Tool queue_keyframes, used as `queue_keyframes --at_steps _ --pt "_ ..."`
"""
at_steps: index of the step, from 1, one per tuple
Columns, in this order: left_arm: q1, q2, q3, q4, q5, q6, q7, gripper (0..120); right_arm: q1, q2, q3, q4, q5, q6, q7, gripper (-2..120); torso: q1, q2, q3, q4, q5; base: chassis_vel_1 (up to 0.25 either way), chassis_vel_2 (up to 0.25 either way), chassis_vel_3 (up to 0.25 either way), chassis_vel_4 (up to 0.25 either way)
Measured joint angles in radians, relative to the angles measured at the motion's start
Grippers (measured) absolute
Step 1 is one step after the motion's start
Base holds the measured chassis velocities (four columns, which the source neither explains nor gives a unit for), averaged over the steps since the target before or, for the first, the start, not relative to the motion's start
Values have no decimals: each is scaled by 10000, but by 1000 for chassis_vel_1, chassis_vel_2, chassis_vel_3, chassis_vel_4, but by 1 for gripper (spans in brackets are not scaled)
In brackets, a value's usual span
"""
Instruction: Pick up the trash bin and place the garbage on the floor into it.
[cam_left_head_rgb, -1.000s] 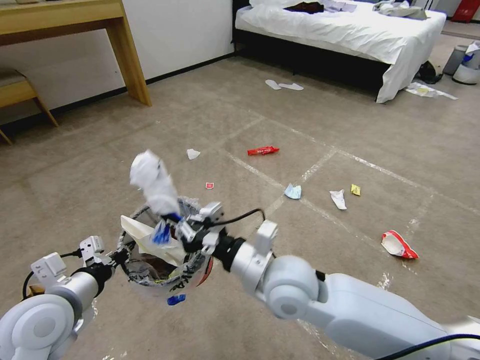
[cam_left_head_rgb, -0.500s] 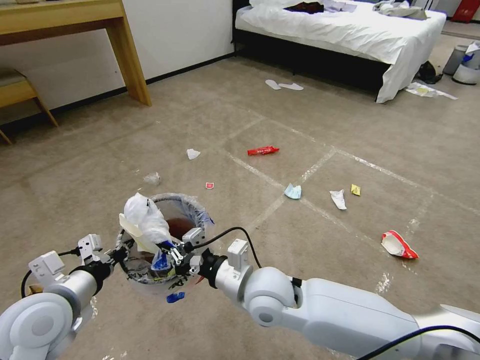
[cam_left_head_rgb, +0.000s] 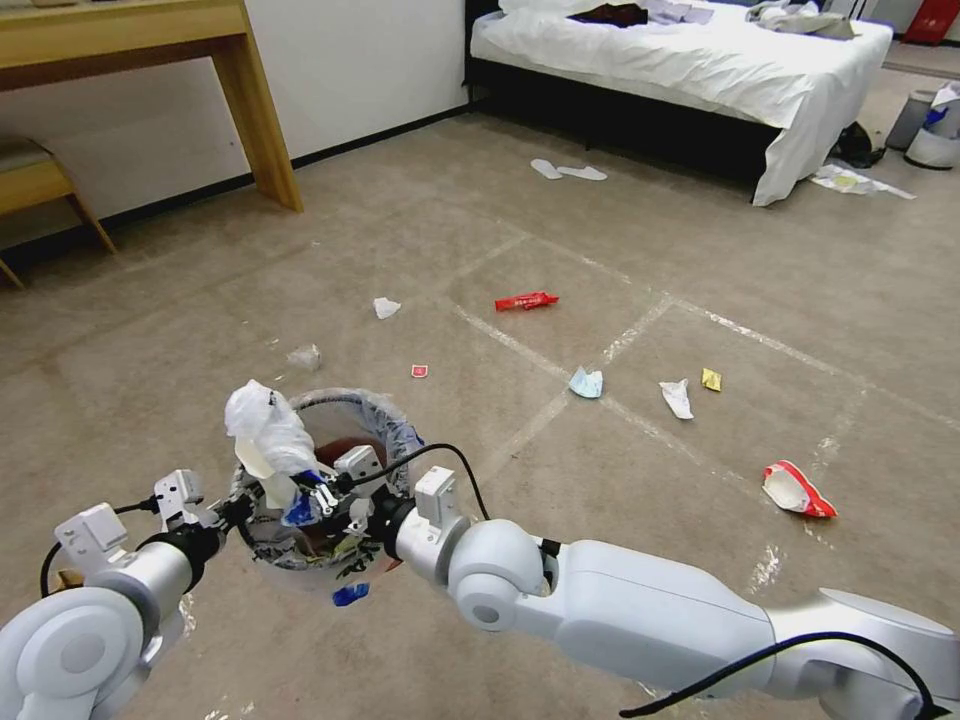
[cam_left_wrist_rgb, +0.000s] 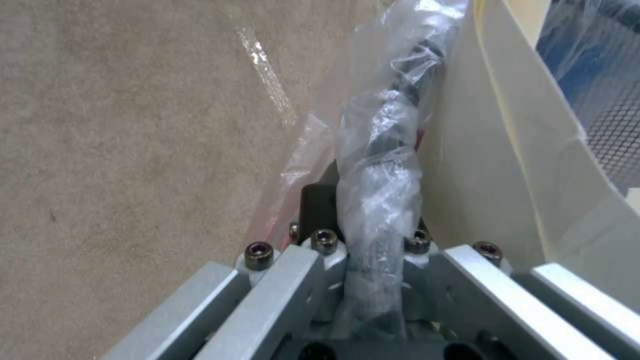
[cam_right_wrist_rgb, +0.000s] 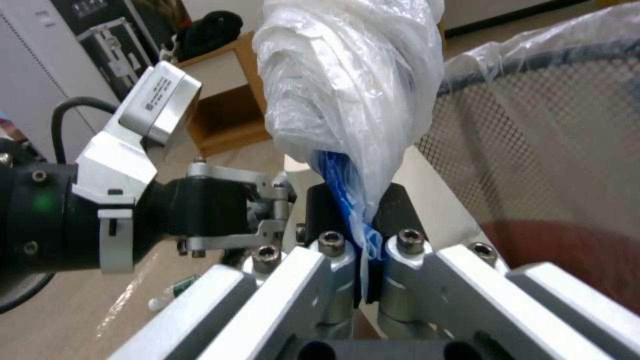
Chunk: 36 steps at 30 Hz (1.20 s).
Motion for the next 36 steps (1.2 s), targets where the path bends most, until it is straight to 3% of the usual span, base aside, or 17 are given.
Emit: queue_keyframes --at_steps 4,10,13,15,23,25,28,36 --pt "8 -5 0 0 16 -9 3 1 -8 18 1 56 -13 -1 79 10 0 0 0 -1 1 0 0 0 0" --pt "18 -7 3 0 35 -14 8 1 -39 -65 68 177 -45 -2 153 38 0 0 0 0 1 0 0 0 0" --pt "17 -7 5 2 35 -15 8 1 -38 -85 79 203 -43 -1 156 42 0 0 0 -1 1 0 0 0 0" --pt "13 -7 8 21 37 -17 8 1 -39 -143 105 262 -36 -1 157 54 0 0 0 0 2 0 0 0 0" --pt "-18 48 -6 42 29 -17 8 1 -53 -426 219 429 -1 -1 144 79 0 0 0 -1 2 0 0 0 0" --pt "-27 52 -7 63 23 -18 5 1 -93 -512 234 460 -2 -1 137 91 0 0 0 0 2 0 0 0 0" --pt "-50 52 -2 92 21 -18 1 1 -124 -565 247 508 -2 -1 133 98 0 1 -1 0 2 0 0 0 0" --pt "-74 46 25 173 22 -20 -7 1 -235 -790 410 652 -3 26 71 100 0 0 0 0 2 0 0 0 0"
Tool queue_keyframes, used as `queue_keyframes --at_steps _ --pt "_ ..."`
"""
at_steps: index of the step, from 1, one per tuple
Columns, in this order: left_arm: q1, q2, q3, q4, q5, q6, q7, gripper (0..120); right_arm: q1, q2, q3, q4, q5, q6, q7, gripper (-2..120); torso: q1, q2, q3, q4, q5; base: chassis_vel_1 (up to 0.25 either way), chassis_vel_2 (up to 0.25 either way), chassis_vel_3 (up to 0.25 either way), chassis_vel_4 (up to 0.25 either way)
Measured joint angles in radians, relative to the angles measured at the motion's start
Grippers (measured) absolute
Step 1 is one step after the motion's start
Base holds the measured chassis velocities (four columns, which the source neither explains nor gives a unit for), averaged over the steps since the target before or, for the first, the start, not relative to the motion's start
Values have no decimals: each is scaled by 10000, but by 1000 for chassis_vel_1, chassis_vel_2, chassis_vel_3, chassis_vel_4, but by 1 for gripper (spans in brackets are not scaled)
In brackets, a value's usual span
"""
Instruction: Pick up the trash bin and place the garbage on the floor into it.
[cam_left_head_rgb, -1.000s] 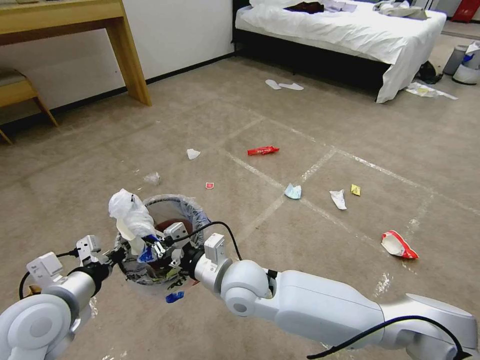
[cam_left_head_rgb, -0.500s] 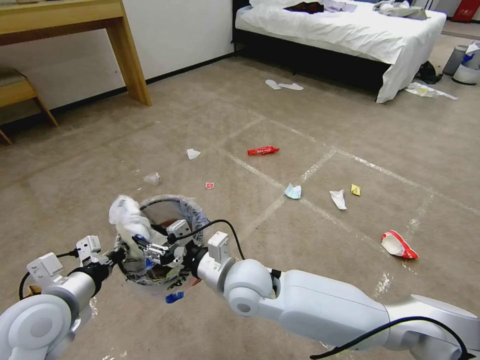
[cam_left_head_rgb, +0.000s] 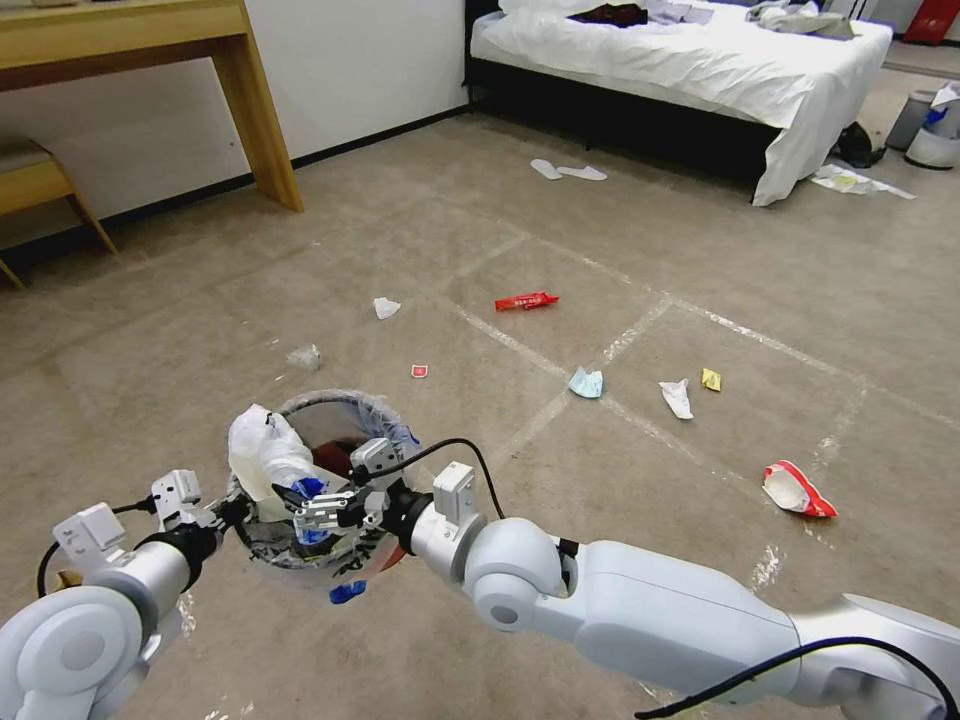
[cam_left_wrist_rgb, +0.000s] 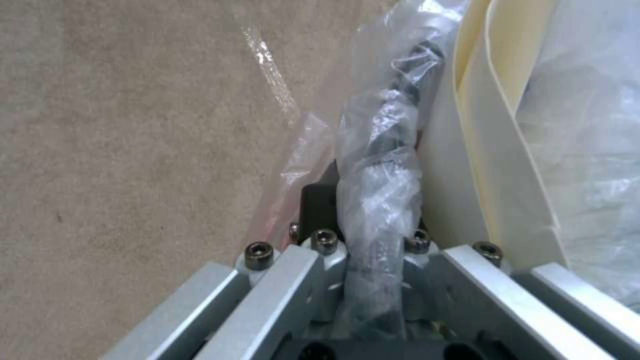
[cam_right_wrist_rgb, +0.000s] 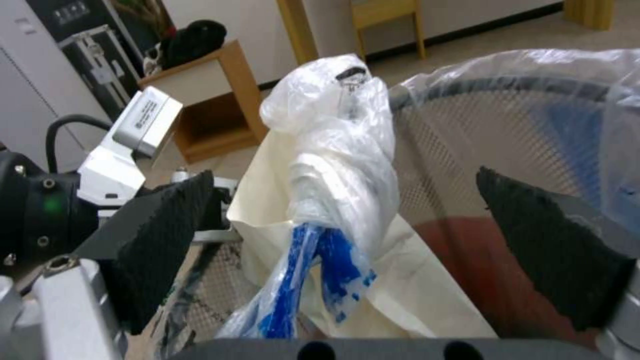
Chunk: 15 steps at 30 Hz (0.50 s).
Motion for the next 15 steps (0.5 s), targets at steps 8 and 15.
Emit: queue_keyframes --at_steps 8,15 --pt "7 -14 10 29 18 -1 0 1 -234 36 630 186 74 699 -565 100 0 0 0 0 0 0 0 0 0" --pt "41 -27 9 30 36 -1 0 1 -375 49 1366 410 104 1765 -1463 100 0 0 0 0 0 0 0 0 0"
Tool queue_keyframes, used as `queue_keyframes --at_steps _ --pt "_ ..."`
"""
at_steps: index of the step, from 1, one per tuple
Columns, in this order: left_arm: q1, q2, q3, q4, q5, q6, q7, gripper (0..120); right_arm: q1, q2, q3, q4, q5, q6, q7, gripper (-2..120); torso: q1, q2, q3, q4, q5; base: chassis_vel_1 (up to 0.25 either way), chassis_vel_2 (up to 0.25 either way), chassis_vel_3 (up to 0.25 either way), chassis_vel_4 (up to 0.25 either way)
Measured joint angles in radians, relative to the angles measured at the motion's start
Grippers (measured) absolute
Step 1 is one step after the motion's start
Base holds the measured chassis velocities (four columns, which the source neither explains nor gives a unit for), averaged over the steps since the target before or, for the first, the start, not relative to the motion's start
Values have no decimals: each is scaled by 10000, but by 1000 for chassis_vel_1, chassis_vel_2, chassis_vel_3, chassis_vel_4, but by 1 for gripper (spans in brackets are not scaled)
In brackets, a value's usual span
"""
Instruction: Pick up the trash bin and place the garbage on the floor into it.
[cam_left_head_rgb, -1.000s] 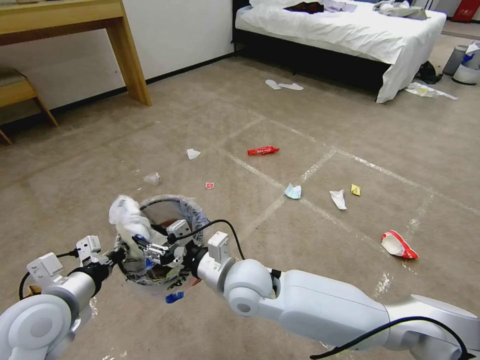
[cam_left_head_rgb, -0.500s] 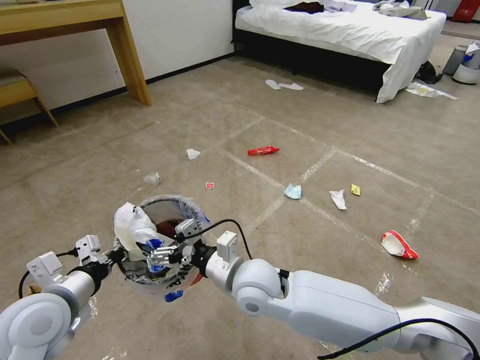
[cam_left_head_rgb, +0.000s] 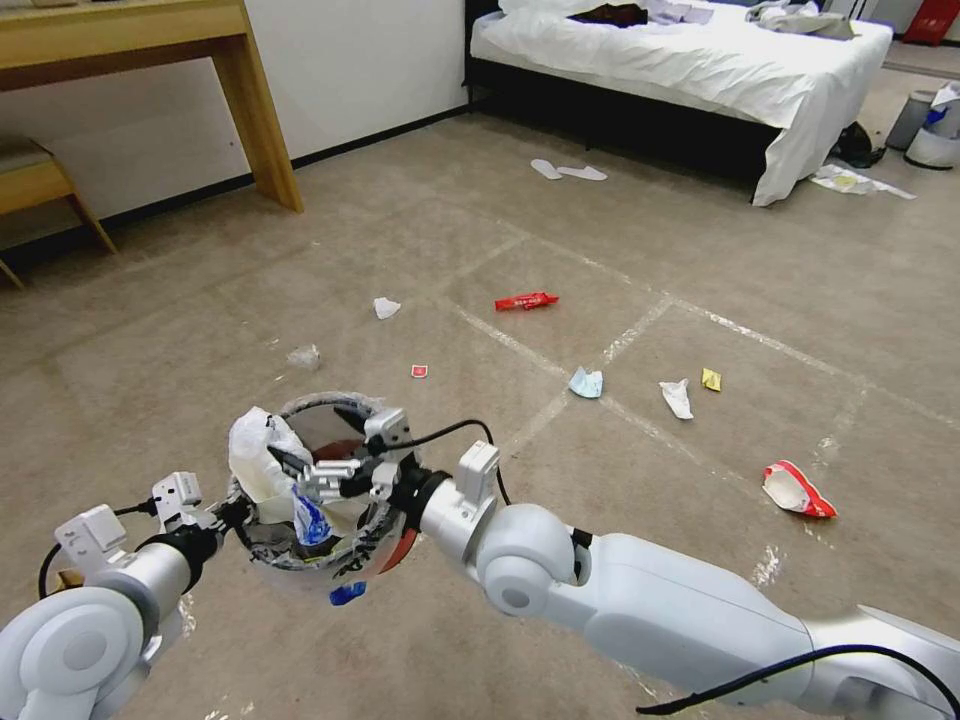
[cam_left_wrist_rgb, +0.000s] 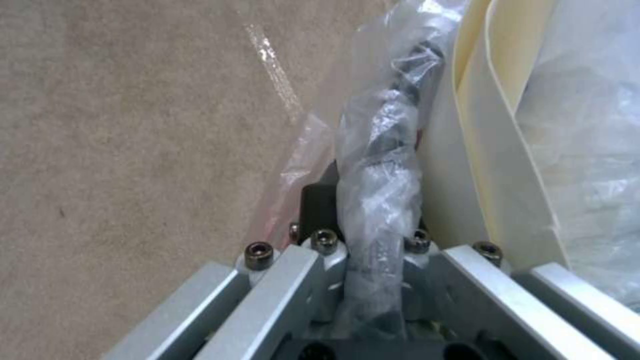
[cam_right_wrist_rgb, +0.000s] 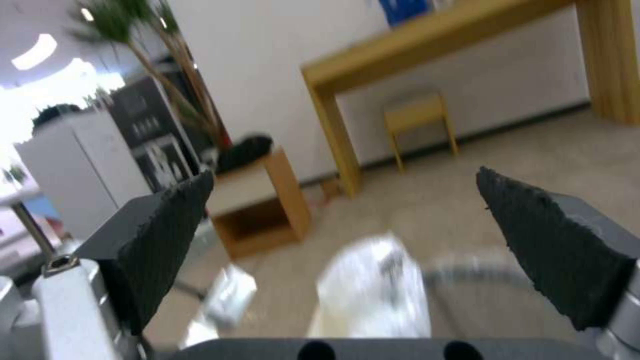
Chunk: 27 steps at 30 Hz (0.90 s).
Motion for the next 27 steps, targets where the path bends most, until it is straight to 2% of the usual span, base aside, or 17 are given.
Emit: queue_keyframes --at_steps 6,27 --pt "20 -88 -2 0 74 0 0 1 -133 12 833 345 2 449 -488 100 0 0 0 0 -2 0 0 0 0" --pt "121 -322 -35 -79 237 -8 14 1 -576 -9 1151 411 36 773 -1017 100 0 0 0 0 -1 0 0 0 0"
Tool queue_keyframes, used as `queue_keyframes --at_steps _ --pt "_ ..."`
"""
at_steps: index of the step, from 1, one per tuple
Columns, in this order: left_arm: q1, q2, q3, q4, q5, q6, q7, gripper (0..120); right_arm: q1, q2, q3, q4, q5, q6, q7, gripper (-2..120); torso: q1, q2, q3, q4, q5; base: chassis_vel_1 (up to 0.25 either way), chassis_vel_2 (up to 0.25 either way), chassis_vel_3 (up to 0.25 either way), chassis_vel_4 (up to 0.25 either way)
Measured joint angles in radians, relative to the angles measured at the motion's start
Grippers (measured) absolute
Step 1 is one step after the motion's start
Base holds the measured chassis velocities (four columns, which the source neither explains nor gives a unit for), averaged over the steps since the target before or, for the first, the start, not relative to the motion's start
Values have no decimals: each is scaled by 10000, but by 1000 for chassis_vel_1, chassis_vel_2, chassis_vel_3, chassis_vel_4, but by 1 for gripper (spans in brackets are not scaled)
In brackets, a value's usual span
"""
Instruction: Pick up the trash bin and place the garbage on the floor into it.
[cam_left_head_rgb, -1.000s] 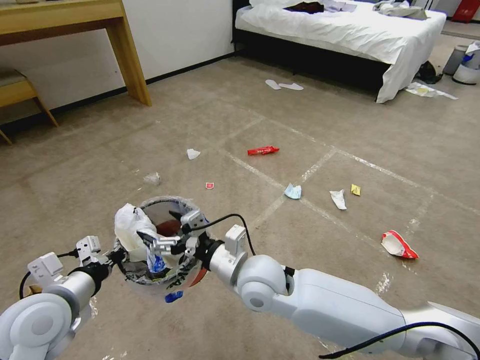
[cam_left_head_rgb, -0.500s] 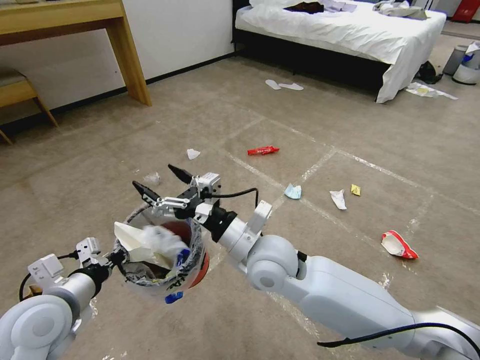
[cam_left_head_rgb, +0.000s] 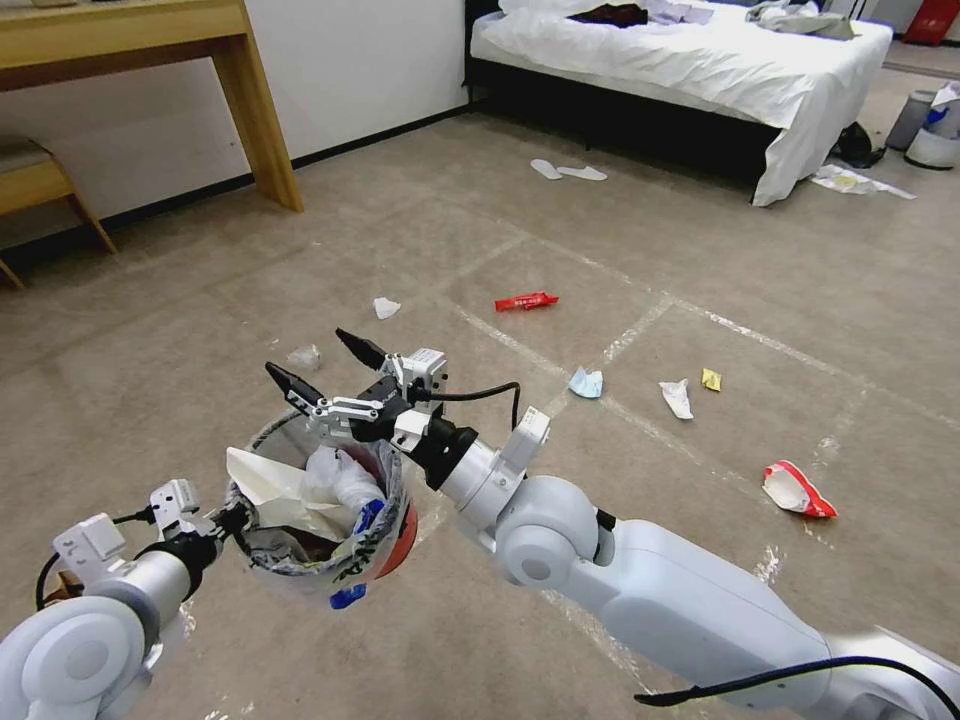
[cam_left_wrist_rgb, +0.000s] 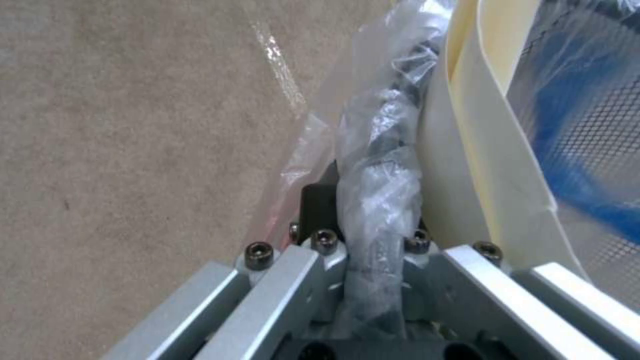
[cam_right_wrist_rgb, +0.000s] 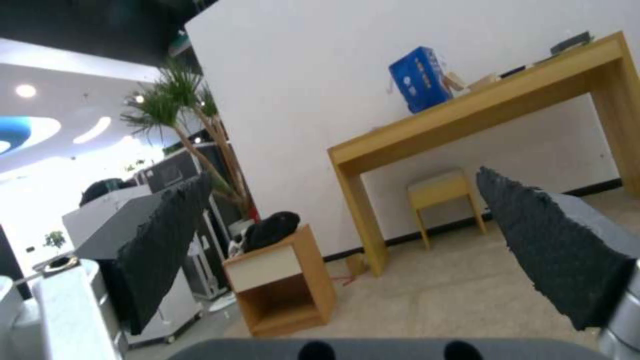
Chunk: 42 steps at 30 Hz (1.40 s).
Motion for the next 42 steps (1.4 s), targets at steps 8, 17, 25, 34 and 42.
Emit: queue_keyframes --at_steps 8,17,25,34,42 --pt "-5 -29 40 2 46 0 3 1 -127 -46 224 49 2 105 -111 100 0 0 0 0 0 0 0 0 0" --pt "61 -39 -35 -37 75 0 16 1 -462 -245 1067 38 -44 181 -166 100 0 0 0 2 1 0 0 0 0" --pt "90 -261 -158 -152 576 -102 186 1 -2820 -1067 5260 254 -2679 -108 602 100 0 1 -1 -1 4 0 0 0 0" --pt "255 -515 -255 -199 1268 -253 437 1 -5692 -1076 8786 352 -5549 1158 486 100 0 1 -1 2 1 0 0 0 0" --pt "281 -847 -338 -248 1860 -445 642 1 -8094 338 10539 547 -6854 2008 542 100 -1 1 -2 -1 3 0 0 0 0"
